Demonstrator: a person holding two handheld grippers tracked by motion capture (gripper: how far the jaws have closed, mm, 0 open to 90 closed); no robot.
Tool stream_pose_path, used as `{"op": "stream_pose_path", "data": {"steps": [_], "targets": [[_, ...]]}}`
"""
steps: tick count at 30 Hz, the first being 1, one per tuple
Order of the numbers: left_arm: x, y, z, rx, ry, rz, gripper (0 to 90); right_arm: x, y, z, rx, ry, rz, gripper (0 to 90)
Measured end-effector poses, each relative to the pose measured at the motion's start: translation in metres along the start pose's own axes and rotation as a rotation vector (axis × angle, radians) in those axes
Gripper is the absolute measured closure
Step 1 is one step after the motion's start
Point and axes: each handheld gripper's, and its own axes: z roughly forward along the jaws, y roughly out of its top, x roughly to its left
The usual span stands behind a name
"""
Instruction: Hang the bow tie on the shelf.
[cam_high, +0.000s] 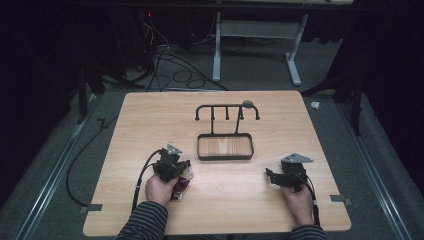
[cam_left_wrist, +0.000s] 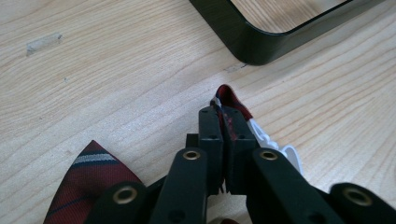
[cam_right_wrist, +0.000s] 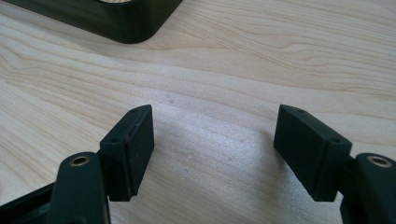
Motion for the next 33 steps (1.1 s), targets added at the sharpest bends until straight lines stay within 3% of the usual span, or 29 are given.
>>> {"op": "stream_pose_path", "data": {"steps": [4,14,20,27,33], "targets": [[-0.001,0.000,-0.003,-0.001,0.003,0.016,89.1,0.000,0.000,0.000,-0.001,0.000,-0.001,30.0],[-0.009,0.002,-0.027,-0.075,-0.005,0.026,89.2,0.000,0.000,0.000,-0.001,0.000,-0.004,30.0],[-0.006,0.002,-0.048,-0.143,-0.031,-0.007,89.2,0.000,0.000,0.000,-0.001,0.000,-0.004,30.0],[-0.013,0.009,-0.072,-0.193,-0.024,0.033,89.2,0.000,0.000,0.000,-0.001,0.000,-0.003,30.0],[-0.018,0.015,-0.088,-0.254,-0.032,0.043,89.2,0.000,0.000,0.000,-0.001,-0.001,-0.001,30.0]]}}
